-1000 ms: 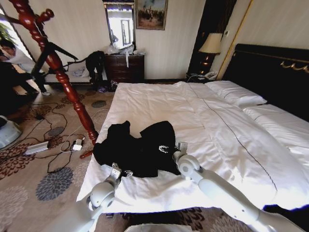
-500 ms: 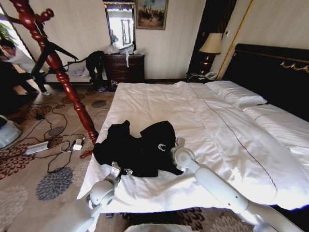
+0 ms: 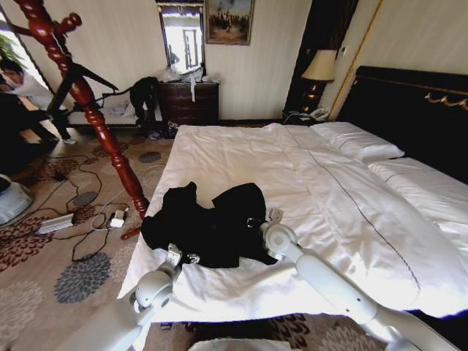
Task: Pick up the clothes from the bed and hang them on the clothes hanger.
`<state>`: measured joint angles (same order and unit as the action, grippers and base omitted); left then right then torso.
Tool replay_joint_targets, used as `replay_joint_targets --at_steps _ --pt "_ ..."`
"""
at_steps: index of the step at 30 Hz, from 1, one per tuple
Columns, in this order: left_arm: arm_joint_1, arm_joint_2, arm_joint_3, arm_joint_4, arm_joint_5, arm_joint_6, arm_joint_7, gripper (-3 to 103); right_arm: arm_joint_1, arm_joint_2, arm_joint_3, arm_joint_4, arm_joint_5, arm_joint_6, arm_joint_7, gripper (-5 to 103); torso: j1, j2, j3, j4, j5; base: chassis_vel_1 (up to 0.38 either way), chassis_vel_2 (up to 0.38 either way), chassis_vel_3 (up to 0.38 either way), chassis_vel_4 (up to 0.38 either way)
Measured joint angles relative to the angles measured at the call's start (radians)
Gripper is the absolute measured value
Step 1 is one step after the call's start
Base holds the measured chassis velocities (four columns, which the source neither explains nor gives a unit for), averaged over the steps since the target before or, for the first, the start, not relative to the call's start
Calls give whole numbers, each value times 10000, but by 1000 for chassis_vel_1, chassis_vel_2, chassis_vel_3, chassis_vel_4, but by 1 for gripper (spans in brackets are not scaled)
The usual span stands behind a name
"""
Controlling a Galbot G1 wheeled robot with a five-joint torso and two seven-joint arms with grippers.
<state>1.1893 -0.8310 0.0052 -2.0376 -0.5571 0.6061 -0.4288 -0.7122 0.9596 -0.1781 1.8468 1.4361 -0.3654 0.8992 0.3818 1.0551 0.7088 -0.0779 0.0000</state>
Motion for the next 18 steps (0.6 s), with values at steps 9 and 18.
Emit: replay_joint_targets --at_steps 9,18 --pt "136 90 -2 54 36 13 -3 100 254 -460 130 -29 -941 -202 -602 0 0 0 0 -1 1 0 0 0 0" --pt "637 -2 23 250 198 192 -130 100 1146 -913 409 -115 -1434 -297 -1173 0 0 0 0 1 0 0 0 0 0"
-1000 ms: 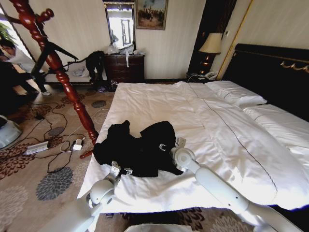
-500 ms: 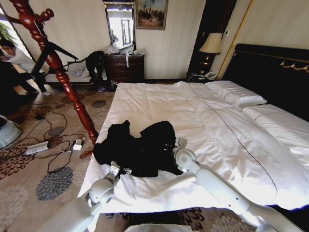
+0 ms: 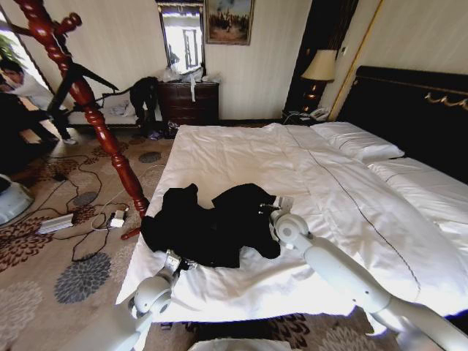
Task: Pick up the clothes from the bed and hang them on the clothes hanger.
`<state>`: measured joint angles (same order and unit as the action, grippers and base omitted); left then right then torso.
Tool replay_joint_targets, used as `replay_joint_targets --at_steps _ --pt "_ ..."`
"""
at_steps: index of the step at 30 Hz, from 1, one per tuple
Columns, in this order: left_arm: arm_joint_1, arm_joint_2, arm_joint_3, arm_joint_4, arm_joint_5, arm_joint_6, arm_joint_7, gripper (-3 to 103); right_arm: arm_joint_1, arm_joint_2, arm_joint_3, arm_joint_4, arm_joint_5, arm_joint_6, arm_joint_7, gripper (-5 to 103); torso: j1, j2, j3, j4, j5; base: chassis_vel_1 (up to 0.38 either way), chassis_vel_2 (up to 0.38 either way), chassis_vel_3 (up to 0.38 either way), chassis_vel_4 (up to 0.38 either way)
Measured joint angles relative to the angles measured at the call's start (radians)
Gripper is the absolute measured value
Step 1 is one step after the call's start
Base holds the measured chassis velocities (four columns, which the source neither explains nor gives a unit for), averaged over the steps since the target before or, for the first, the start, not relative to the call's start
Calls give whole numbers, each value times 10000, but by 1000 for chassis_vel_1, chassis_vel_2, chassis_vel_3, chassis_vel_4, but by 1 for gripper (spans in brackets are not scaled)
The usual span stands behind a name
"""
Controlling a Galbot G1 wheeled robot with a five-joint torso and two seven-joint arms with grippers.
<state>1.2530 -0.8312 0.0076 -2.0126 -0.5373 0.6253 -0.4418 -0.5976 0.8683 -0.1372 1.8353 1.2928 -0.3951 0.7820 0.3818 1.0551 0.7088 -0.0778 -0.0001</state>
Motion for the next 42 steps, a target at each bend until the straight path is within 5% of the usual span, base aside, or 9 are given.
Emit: replay_joint_targets --at_steps 13,21,23,29,32,38,41,42 --pt "635 708 -856 -641 -308 125 -321 100 75 -915 271 616 -622 -207 -976 0 0 0 0 4 -3 0 0 0 0" --pt "632 2207 -1818 -1800 -1795 878 -1816 100 -1358 -2799 728 2089 -1749 -1464 -2187 0 0 1 0 -5 1 0 0 0 0" --pt "463 2584 -1957 -2017 -2429 1099 -2576 100 -1967 -3108 1089 2529 -1663 -2067 -2350 0 0 1 0 2 0 0 0 0 0" --pt "17 2733 -2330 -2594 -3512 1146 -3437 100 -3366 -3449 2083 3598 -507 -3224 -2446 -1 0 0 0 -3 4 0 0 0 0" --pt "250 2809 -2838 -3167 -4093 1146 -3657 100 -3975 -3766 2893 4403 839 -3479 -2326 15 -1 1 -1 -4 -1 0 0 0 0" --pt "545 2718 -3372 -3552 -4400 1143 -3728 100 -3122 -3660 3229 4494 1442 -3486 -2175 31 -1 1 0 0 1 0 0 0 0" --pt "540 2429 -3463 -3518 -4367 1136 -3745 100 -1431 -3386 2856 3799 1353 -3401 -2419 42 -1 1 0 0 1 0 0 0 0" --pt "578 2251 -3441 -3469 -4246 1131 -3744 100 -535 -3193 2530 3174 1208 -3369 -2847 53 0 1 0 3 -4 0 0 0 0"
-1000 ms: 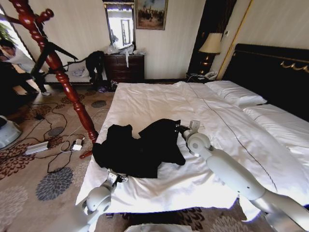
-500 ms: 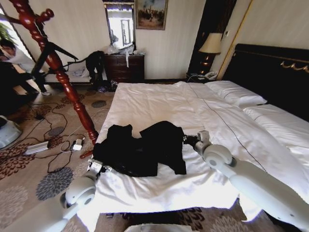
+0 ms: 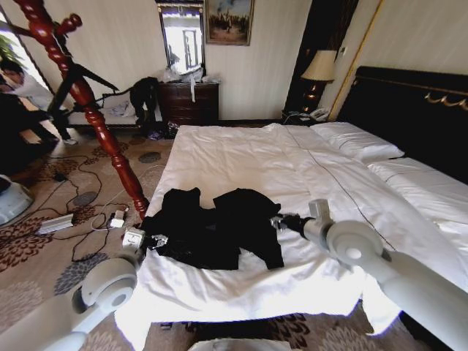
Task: Pick up the clothes from the bed and hang them on the clothes hanger.
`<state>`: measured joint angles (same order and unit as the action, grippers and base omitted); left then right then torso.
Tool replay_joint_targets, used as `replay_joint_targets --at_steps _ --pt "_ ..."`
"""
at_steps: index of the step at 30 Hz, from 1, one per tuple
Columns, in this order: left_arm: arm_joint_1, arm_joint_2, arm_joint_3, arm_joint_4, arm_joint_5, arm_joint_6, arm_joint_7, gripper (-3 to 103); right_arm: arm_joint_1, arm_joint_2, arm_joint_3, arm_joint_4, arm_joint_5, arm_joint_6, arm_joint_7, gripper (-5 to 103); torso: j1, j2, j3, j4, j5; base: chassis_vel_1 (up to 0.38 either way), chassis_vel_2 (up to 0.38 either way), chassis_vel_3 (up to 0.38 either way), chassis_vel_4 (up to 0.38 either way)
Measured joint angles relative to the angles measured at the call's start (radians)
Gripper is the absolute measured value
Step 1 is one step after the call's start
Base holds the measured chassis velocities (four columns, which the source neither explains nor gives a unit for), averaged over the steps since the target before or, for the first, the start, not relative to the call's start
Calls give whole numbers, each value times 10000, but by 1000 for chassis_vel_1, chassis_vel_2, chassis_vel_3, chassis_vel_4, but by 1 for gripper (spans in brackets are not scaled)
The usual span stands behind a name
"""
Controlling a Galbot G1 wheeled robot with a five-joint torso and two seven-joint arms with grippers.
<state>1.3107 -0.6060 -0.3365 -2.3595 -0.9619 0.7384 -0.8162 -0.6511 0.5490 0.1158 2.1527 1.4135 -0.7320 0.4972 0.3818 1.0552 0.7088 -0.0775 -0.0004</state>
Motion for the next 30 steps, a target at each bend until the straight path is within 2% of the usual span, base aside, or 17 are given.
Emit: replay_joint_targets --at_steps 1,2,4,6,7,8,10,11,12,14,15,19,20,21,23,26,30 --pt "61 -122 52 29 152 0 22 100 587 172 -281 -608 -214 -1 -540 53 0 0 0 -2 2 0 0 0 0" --pt "61 -122 52 29 152 0 22 100 587 172 -281 -608 -214 -1 -540 53 0 0 0 -2 2 0 0 0 0" --pt "246 -349 154 71 581 -6 134 100 1759 680 -1109 -2155 -1233 2 -2264 64 0 0 1 -9 0 0 0 0 0" --pt "502 -558 184 72 885 -11 234 100 3082 1487 -2321 -3821 -2898 262 -3990 74 1 -1 2 -7 10 0 0 0 0" --pt "502 -558 184 72 885 -11 234 100 3082 1487 -2321 -3821 -2898 262 -3990 74 1 -1 2 -7 10 0 0 0 0" --pt "617 -625 167 63 964 -12 253 100 3629 1929 -2871 -4683 -3720 546 -4617 74 1 0 1 -3 1 0 0 0 0" --pt "867 -721 63 13 1116 -12 279 100 4378 2841 -3736 -6422 -5270 1024 -5809 85 3 -2 3 7 3 0 0 0 0" --pt "867 -721 63 13 1116 -12 279 100 4378 2841 -3736 -6422 -5270 1024 -5809 85 3 -2 3 7 3 0 0 0 0" --pt "1028 -756 -40 -30 1193 -14 293 100 4768 3379 -4158 -7473 -6123 1352 -6640 90 4 -3 3 7 7 0 0 0 0" --pt "1237 -809 -184 -97 1278 -16 311 100 5265 4113 -4592 -8920 -7023 1838 -7695 99 3 -2 3 -7 1 0 0 0 0" --pt "1237 -809 -184 -97 1278 -16 311 100 5265 4113 -4592 -8920 -7023 1838 -7695 99 3 -2 3 -7 1 0 0 0 0" --pt "1409 -939 -370 -139 1352 -20 319 100 6056 5450 -5187 -11371 -8565 2680 -9907 100 4 -2 3 -4 2 0 0 0 0" --pt "1409 -939 -370 -139 1352 -20 319 100 6056 5450 -5187 -11371 -8565 2680 -9907 100 4 -2 3 -4 2 0 0 0 0" --pt "1413 -968 -385 -140 1366 -20 319 100 6241 5780 -5338 -11844 -8982 2939 -10615 103 4 -3 3 0 3 0 0 0 0" --pt "1398 -1013 -390 -127 1376 -21 315 100 6533 6149 -5687 -12321 -9466 3074 -11315 100 2 -2 1 1 1 0 0 0 0" --pt "1350 -1060 -363 -96 1382 -22 311 100 6751 6406 -6041 -12544 -9664 3054 -11536 97 0 -2 0 -7 0 0 0 0 0" --pt "1178 -1177 -217 6 1403 -27 296 100 6942 6807 -6503 -12823 -10534 3275 -11907 100 0 -2 0 -3 3 0 0 0 0"
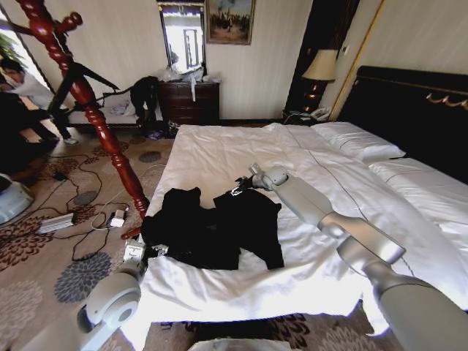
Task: Pick up the clothes from the bed and hang them on the clothes hanger.
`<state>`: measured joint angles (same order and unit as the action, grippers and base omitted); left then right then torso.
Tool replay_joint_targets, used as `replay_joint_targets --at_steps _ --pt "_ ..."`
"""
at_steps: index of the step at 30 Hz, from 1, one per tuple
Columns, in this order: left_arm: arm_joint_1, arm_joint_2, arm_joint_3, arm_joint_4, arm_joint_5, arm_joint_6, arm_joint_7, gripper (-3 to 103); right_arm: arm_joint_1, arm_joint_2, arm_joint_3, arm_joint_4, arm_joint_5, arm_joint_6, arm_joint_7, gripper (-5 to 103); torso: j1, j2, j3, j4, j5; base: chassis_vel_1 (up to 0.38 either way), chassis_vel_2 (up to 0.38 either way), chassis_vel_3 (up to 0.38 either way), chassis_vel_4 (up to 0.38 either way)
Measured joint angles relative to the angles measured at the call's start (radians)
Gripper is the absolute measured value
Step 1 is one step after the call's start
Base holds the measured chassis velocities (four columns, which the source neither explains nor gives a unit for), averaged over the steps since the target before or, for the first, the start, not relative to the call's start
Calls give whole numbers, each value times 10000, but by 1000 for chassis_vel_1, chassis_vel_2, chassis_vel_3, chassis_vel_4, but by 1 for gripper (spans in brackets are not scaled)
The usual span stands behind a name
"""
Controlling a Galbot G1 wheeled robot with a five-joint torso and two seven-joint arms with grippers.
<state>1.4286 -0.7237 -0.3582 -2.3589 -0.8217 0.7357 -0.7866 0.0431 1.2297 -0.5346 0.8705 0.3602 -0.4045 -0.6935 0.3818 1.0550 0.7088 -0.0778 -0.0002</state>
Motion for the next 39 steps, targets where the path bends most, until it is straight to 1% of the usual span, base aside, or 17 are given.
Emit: replay_joint_targets --at_steps 2,3,4,5,7,9,10,13,14,17,18,22,24,27,32,37,39 --pt "-104 -57 115 56 23 0 -6 100 55 147 -174 -207 -1038 390 -352 100 0 0 0 4 -2 0 0 0 0" --pt "-188 -99 203 90 45 -1 -10 100 120 230 -262 -427 -2019 904 -839 100 0 0 0 0 0 0 0 0 0" --pt "-243 -132 271 111 56 -3 -10 100 187 280 -295 -590 -2554 1260 -1175 100 0 1 0 -6 0 0 0 0 0" --pt "-243 -132 271 111 56 -3 -10 100 187 280 -295 -590 -2554 1260 -1175 100 0 1 0 -6 0 0 0 0 0" --pt "-333 -200 377 156 81 -4 -12 100 425 422 -378 -985 -3390 1961 -1731 100 0 1 0 -10 2 0 0 0 0" --pt "-390 -279 430 198 101 -4 -13 100 728 665 -431 -1461 -4053 2607 -2050 100 1 1 0 0 1 0 0 0 0" --pt "-390 -279 430 198 101 -4 -13 100 728 665 -431 -1461 -4053 2607 -2050 100 1 1 0 0 1 0 0 0 0" --pt "-421 -370 446 229 104 -5 -19 100 1108 1033 -477 -2053 -4618 3619 -2556 100 0 1 0 1 0 0 0 0 0" --pt "-421 -370 446 229 104 -5 -19 100 1108 1033 -477 -2053 -4618 3619 -2556 100 0 1 0 1 0 0 0 0 0" --pt "-430 -419 425 232 104 -5 -27 100 1436 1283 -798 -2100 -4880 4285 -3355 100 0 1 0 -1 0 0 0 0 0" --pt "-430 -419 425 232 104 -5 -27 100 1436 1283 -798 -2100 -4880 4285 -3355 100 0 1 0 -1 0 0 0 0 0" --pt "-467 -509 379 221 99 -5 -36 100 1715 1504 -1564 -1951 -4933 4344 -3952 100 0 1 0 -2 0 0 0 0 0" --pt "-468 -545 372 203 99 -5 -38 100 1752 1614 -1677 -2071 -4994 4345 -4038 100 0 2 0 -1 0 0 0 0 0" --pt "-401 -692 297 161 98 -5 -50 100 1814 2036 -1858 -2699 -5551 4479 -4281 100 1 1 0 0 -1 0 0 0 0" --pt "-313 -774 231 148 99 -5 -84 100 1821 2266 -1922 -2966 -5671 4577 -4377 100 0 1 0 -2 0 0 0 0 0" --pt "-302 -810 159 119 59 -4 -112 100 1911 2836 -1873 -3457 -5604 4892 -4408 100 1 1 0 2 0 0 0 0 0" --pt "-295 -809 134 101 41 -4 -116 100 1929 2952 -1863 -3510 -5597 4941 -4449 100 0 2 0 1 0 0 0 0 0"
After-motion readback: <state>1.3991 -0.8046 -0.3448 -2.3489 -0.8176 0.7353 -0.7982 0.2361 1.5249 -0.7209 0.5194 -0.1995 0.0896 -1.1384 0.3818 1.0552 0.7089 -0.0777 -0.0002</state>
